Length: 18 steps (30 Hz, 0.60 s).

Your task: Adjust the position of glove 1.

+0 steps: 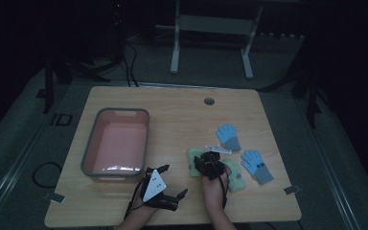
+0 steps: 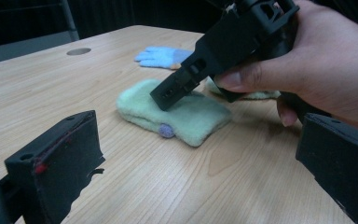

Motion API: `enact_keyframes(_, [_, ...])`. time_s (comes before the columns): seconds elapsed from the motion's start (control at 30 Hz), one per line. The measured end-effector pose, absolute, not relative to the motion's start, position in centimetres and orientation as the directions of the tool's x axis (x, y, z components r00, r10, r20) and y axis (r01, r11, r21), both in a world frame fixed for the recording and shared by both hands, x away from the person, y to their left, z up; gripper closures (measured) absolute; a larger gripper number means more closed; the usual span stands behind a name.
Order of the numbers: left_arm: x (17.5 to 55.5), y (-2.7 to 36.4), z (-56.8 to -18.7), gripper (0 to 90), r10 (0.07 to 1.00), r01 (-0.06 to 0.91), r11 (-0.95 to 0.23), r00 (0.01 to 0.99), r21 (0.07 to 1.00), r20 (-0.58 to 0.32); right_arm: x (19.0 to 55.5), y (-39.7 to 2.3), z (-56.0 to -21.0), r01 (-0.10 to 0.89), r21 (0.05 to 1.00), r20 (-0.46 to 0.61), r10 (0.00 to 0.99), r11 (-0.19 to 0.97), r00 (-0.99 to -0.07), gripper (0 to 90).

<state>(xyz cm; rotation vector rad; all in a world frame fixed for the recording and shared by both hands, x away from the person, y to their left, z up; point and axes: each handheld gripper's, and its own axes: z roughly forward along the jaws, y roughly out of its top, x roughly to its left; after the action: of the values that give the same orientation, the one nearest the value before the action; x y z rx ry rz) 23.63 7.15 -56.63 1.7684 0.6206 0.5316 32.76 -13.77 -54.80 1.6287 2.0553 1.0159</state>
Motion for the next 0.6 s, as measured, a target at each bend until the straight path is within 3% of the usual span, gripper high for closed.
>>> enact_keyframes(0.33, [23.7, 7.1, -56.6, 0.2, 0.65, 0.144, -0.235, 0.759, 0.961, 0.045, 33.0, -14.4, -52.1, 0.665, 0.725, 0.137, 0.91, 0.176, -0.391, 58.3])
enact_keyframes(0.6, [23.6, 7.0, -56.6, 0.2, 0.651, 0.139, -0.235, 0.758, 0.962, 0.049, 33.6, -15.2, -49.9, 0.591, 0.73, 0.038, 0.844, 0.343, -0.536, 60.7])
